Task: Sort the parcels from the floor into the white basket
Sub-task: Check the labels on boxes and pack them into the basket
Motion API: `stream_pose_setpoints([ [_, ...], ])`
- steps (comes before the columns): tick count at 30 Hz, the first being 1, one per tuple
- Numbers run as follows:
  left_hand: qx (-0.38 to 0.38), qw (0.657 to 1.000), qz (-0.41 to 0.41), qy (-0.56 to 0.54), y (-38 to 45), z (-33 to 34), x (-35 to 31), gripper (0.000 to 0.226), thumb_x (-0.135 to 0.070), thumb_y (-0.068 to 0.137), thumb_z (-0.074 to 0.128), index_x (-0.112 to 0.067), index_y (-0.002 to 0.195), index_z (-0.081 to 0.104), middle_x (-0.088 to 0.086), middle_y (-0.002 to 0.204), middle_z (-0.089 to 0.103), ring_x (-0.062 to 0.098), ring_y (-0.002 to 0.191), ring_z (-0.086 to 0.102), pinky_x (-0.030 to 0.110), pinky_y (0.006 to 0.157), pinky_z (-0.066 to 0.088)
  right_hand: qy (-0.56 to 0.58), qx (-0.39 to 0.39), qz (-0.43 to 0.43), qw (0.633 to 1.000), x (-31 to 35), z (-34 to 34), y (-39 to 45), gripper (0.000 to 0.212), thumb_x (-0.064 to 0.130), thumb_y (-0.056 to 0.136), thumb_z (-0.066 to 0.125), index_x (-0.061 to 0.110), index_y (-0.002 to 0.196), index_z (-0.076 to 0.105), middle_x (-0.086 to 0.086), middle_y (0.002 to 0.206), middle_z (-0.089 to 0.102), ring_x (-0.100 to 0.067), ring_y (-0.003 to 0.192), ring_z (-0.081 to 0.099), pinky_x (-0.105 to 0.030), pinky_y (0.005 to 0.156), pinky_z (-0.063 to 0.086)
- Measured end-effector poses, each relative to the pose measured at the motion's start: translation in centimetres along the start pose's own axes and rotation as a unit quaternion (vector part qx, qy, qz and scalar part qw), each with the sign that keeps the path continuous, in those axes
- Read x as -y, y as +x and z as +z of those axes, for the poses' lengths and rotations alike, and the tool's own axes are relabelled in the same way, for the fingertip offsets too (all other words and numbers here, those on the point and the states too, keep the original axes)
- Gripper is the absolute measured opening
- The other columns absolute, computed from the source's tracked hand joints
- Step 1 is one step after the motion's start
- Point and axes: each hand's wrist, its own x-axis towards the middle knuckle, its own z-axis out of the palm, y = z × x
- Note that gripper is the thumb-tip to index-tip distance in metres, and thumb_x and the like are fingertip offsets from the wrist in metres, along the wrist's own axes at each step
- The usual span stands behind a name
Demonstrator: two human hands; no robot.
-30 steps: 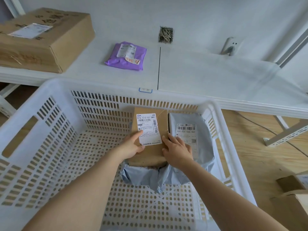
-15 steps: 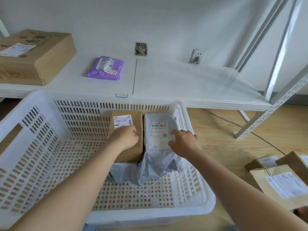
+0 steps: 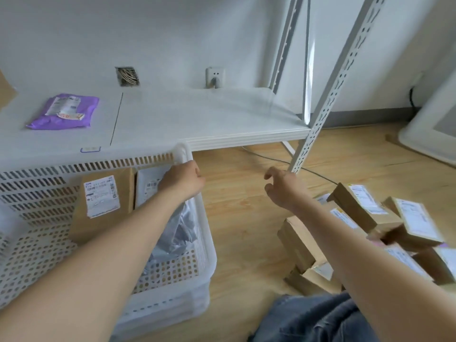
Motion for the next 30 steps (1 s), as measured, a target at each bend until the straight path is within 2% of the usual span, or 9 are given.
stream_pose_setpoints([
  [3,0.014,0.999,0.023,-0.020,0.6,2.4,-3.1,0.026,-0.021,0.087,0.047,-0.022,0.111,0.057,0.004,0.121,0.058,0.025,0.106,0.055,0.027,0.080,0.043,0.049,0.006,0.041,0.998,-5.1,-0.4,0.4,0.037,0.009,0.088,0.042,0.018,0.123,0.049,-0.015,0.116,0.057,-0.031,0.092,0.058,-0.030,0.065,0.046],
  [7,0.075,0.992,0.056,-0.087,1.0,6.0,-6.9,0.032,-0.016,0.085,0.047,-0.025,0.113,0.059,-0.003,0.112,0.058,0.018,0.089,0.058,0.025,0.069,0.050,0.134,-0.012,0.144,0.980,-11.5,-0.2,1.3,0.044,0.006,0.085,0.041,0.017,0.127,0.049,-0.011,0.094,0.056,-0.018,0.058,0.049,-0.025,0.047,0.036],
  [9,0.110,0.988,0.062,-0.091,1.4,7.8,-8.5,0.033,-0.016,0.086,0.046,-0.026,0.114,0.058,-0.007,0.103,0.055,0.015,0.081,0.056,0.019,0.057,0.044,0.164,-0.019,0.189,0.968,-14.5,0.3,1.7,0.048,0.005,0.084,0.040,0.018,0.130,0.048,-0.013,0.102,0.057,-0.016,0.055,0.046,-0.024,0.045,0.034],
  [13,0.146,0.985,0.059,-0.074,2.7,11.7,-11.5,0.031,-0.018,0.087,0.046,-0.027,0.115,0.058,-0.005,0.109,0.056,0.016,0.084,0.055,0.019,0.055,0.039,0.180,-0.007,0.231,0.956,-19.9,1.8,2.1,0.052,0.005,0.086,0.041,0.021,0.135,0.042,-0.013,0.112,0.058,-0.015,0.052,0.044,-0.024,0.043,0.031],
  [18,0.184,0.980,0.067,-0.042,3.6,16.7,-14.0,0.039,-0.018,0.089,0.046,-0.030,0.125,0.052,0.002,0.136,0.048,0.021,0.096,0.055,0.024,0.066,0.040,0.185,0.024,0.281,0.941,-25.0,3.9,3.4,0.055,0.009,0.087,0.040,0.025,0.139,0.036,-0.019,0.136,0.041,-0.028,0.090,0.045,-0.028,0.055,0.037],
  [20,0.215,0.974,0.066,-0.030,3.8,18.7,-14.7,0.042,-0.015,0.088,0.044,-0.033,0.126,0.051,0.003,0.140,0.044,0.022,0.094,0.055,0.024,0.063,0.040,0.182,0.024,0.289,0.940,-26.4,4.2,4.2,0.056,0.009,0.086,0.042,0.025,0.140,0.034,-0.017,0.140,0.038,-0.034,0.108,0.047,-0.036,0.080,0.048],
  [22,0.252,0.965,0.068,-0.008,3.8,20.7,-15.2,0.046,-0.012,0.088,0.044,-0.034,0.128,0.049,0.006,0.143,0.039,0.024,0.092,0.054,0.024,0.056,0.037,0.176,0.029,0.292,0.940,-27.5,4.6,4.7,0.057,0.010,0.086,0.044,0.023,0.141,0.034,-0.016,0.141,0.037,-0.036,0.120,0.044,-0.044,0.098,0.044],
  [27,0.276,0.960,0.008,-0.041,4.0,24.8,-15.4,0.059,-0.022,0.089,0.047,-0.037,0.142,0.025,0.013,0.142,0.036,0.021,0.085,0.046,0.021,0.055,0.036,0.200,0.074,0.323,0.922,-28.9,6.4,5.2,0.049,0.015,0.088,0.045,0.010,0.136,0.037,-0.014,0.121,0.051,-0.025,0.100,0.052,-0.035,0.080,0.047],
  [30,0.291,0.936,-0.098,-0.171,3.8,26.4,-15.1,0.063,-0.023,0.090,0.048,-0.035,0.143,0.018,0.006,0.114,0.051,0.023,0.084,0.050,0.031,0.074,0.050,0.237,0.103,0.351,0.900,-29.4,7.6,5.0,0.042,0.024,0.090,0.042,0.005,0.127,0.043,-0.012,0.114,0.055,-0.026,0.097,0.054,-0.036,0.080,0.048],
])
